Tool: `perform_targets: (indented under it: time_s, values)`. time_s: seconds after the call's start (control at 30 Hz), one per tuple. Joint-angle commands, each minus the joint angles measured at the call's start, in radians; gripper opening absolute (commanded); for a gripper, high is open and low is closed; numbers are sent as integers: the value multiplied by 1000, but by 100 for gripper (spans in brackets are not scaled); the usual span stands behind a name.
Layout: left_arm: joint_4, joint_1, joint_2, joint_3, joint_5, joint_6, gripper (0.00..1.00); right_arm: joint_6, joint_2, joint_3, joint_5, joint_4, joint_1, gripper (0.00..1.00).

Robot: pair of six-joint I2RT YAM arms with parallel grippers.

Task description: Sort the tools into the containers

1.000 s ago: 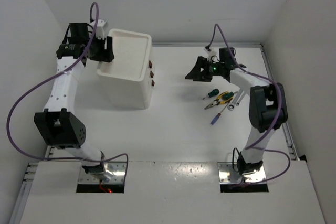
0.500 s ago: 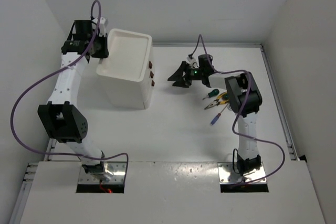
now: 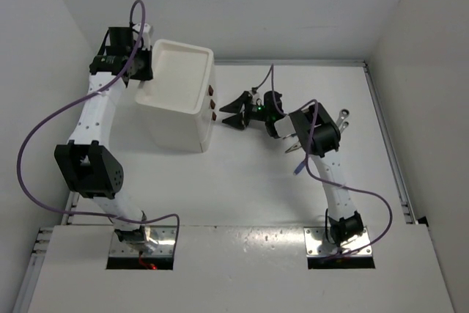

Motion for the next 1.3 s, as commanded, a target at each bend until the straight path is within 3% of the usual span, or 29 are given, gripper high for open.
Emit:
perform_targets:
  time_s: [0.0, 0.67, 0.77, 0.83, 0.97, 1.0, 1.27]
  values:
    - [9, -44, 19, 27, 44, 0, 0, 126, 32, 45, 47, 138, 24, 65]
    - [18, -44, 37, 18, 53, -9, 0, 148, 101, 87, 148, 55, 98, 57]
    - [18, -44, 37, 18, 53, -9, 0, 112, 110, 97, 98, 28, 98, 70]
    - [18, -44, 37, 18, 53, -9, 0, 89, 97, 90, 97, 2, 98, 71]
    - [18, -44, 37, 18, 53, -9, 0, 80, 101, 92, 127, -18, 98, 52]
    - [18, -44, 37, 18, 53, -9, 0, 91, 113, 103, 127, -9, 98, 42]
    - [18, -44, 37, 8, 53, -9, 0, 91, 123, 94, 127, 14, 87, 10]
